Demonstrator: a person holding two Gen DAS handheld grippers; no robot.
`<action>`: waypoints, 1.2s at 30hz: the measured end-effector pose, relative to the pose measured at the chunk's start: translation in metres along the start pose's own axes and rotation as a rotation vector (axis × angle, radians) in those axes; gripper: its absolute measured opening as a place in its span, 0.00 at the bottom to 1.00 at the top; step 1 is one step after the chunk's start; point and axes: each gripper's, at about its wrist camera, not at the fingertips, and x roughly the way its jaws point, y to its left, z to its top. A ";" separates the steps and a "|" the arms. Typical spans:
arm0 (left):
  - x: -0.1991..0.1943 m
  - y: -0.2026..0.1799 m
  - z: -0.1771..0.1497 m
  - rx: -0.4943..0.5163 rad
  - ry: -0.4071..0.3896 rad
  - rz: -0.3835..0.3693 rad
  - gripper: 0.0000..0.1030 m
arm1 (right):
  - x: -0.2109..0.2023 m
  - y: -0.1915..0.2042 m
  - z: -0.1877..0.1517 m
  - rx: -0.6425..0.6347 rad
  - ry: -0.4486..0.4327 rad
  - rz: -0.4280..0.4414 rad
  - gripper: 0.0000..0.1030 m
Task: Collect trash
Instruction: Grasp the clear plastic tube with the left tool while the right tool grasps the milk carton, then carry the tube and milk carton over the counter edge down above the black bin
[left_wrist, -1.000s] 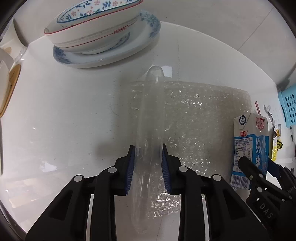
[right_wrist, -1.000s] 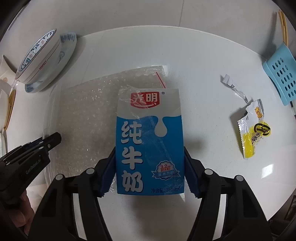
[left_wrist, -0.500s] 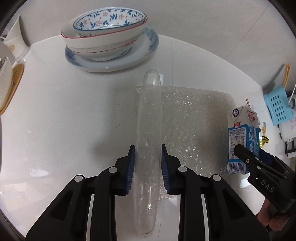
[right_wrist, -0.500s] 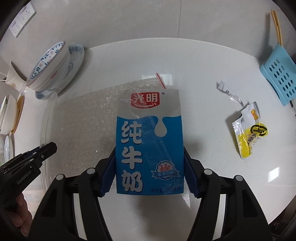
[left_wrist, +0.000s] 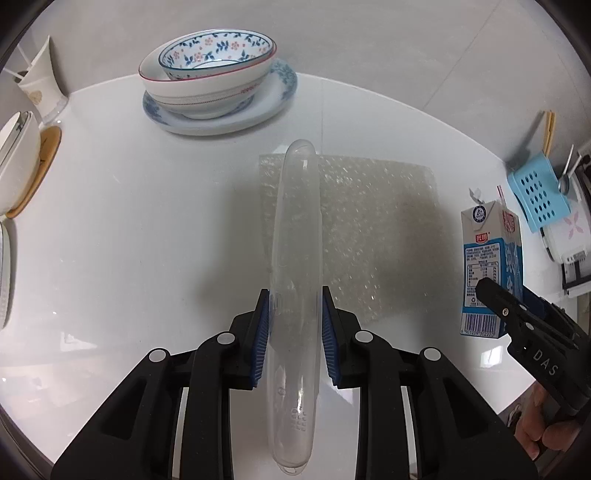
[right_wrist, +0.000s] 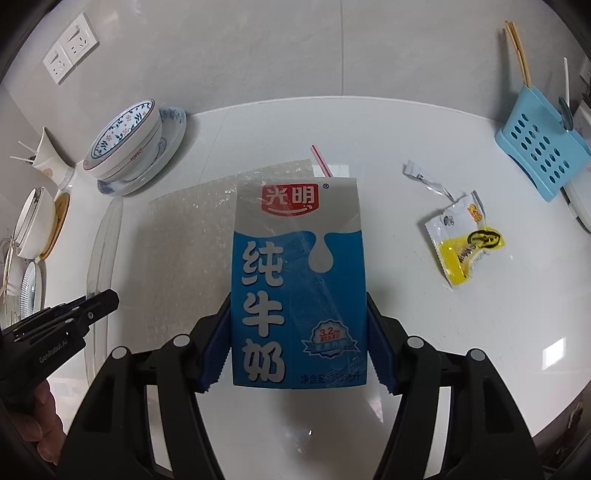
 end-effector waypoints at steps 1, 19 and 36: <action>-0.001 -0.002 -0.003 0.008 -0.001 0.002 0.24 | -0.002 -0.002 -0.003 0.001 -0.002 0.002 0.60; -0.035 -0.047 -0.055 0.063 -0.017 -0.011 0.24 | -0.053 -0.029 -0.057 -0.026 -0.050 0.015 0.60; -0.061 -0.090 -0.120 0.081 -0.034 -0.010 0.24 | -0.095 -0.059 -0.109 -0.050 -0.080 0.051 0.59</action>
